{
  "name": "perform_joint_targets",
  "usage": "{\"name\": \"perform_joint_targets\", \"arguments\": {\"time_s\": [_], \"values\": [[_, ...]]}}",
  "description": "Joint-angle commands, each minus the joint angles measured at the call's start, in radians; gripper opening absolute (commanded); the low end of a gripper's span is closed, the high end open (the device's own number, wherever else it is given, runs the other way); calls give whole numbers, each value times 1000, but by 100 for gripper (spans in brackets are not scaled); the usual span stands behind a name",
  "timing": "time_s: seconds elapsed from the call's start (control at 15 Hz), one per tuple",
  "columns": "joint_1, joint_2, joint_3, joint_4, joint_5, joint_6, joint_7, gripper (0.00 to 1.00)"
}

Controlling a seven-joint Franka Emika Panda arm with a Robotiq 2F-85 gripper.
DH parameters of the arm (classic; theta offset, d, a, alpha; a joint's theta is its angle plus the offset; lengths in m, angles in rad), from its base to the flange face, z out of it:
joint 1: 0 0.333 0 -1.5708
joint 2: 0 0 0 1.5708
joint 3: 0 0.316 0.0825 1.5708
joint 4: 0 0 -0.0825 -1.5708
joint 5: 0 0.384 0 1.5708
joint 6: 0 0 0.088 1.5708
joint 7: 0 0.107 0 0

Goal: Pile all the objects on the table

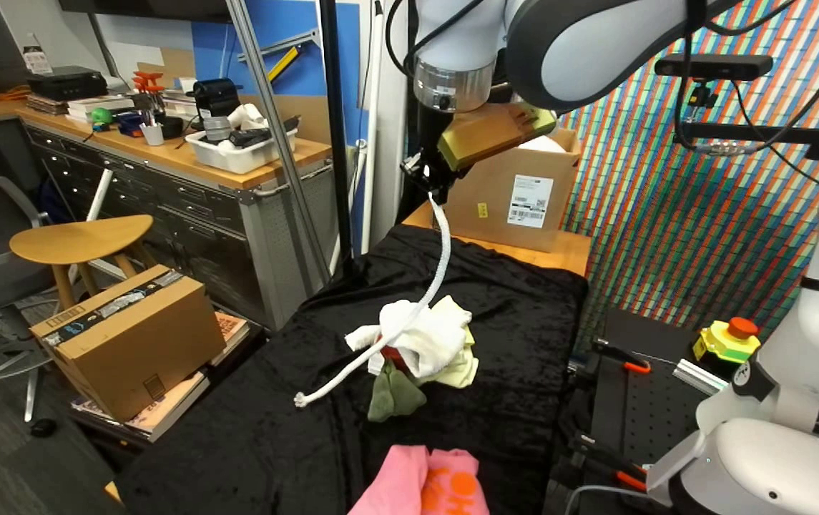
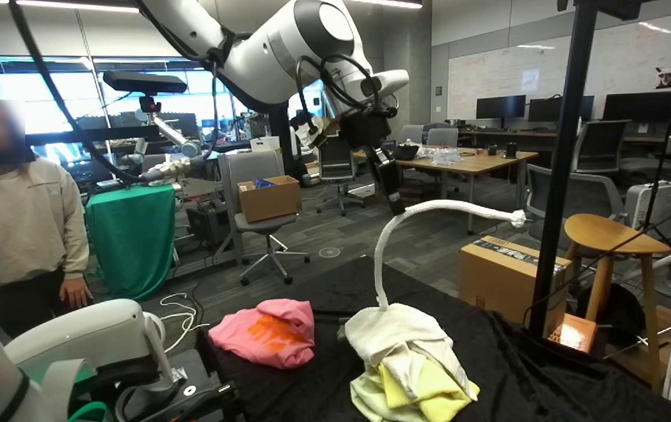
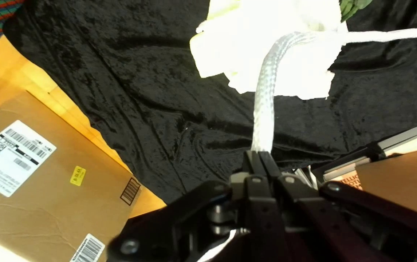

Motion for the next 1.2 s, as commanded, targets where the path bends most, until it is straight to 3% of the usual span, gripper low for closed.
{"name": "perform_joint_targets", "arguments": {"time_s": [0.0,0.47,0.8,1.13], "values": [[-58,-98,47,-70,-27,-11,40,1],[-99,-97,93,-79,-14,2,27,1],[-91,59,125,-19,-29,-5,20,1],[-61,292,105,98,-37,-38,9,1]]}}
